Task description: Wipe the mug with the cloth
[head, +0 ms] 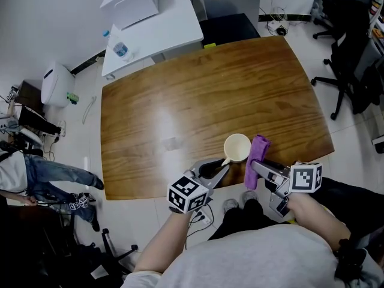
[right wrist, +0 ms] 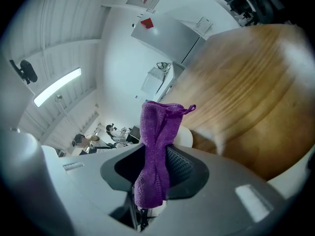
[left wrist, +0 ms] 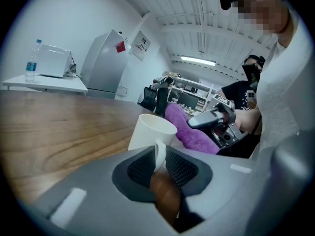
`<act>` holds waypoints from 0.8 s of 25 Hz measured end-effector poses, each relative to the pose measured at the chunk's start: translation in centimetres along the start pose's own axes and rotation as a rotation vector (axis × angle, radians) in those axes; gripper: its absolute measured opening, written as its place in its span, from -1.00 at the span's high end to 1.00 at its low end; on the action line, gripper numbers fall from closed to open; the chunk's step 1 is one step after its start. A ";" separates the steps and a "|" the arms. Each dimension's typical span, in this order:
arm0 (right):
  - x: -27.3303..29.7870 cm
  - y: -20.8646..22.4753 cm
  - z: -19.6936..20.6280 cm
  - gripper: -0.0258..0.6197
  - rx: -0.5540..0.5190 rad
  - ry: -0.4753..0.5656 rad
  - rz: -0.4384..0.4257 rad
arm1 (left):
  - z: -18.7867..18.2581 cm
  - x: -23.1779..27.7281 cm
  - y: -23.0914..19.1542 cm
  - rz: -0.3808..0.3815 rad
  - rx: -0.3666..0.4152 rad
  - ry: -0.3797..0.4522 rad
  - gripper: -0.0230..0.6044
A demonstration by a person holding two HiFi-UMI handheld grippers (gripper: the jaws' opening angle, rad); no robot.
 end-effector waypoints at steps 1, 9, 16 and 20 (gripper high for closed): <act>0.1 0.1 0.1 0.52 -0.006 0.001 -0.002 | 0.0 0.1 0.2 0.005 -0.001 0.001 0.74; 1.5 2.8 1.3 0.52 0.017 -0.046 0.081 | 0.0 0.5 0.5 0.028 -0.013 0.014 0.76; 2.1 3.9 1.4 0.52 -0.060 -0.111 0.169 | 0.0 0.5 0.6 0.040 -0.013 0.014 0.76; 1.3 3.1 1.5 0.52 -0.047 -0.079 0.151 | 0.2 0.6 0.5 0.052 -0.016 0.017 0.77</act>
Point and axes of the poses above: the fingertips, and each gripper's own axes: x forward along the fingers, y to its right, z out of its underside, the point moved 10 cm from there along -x, backward along the fingers
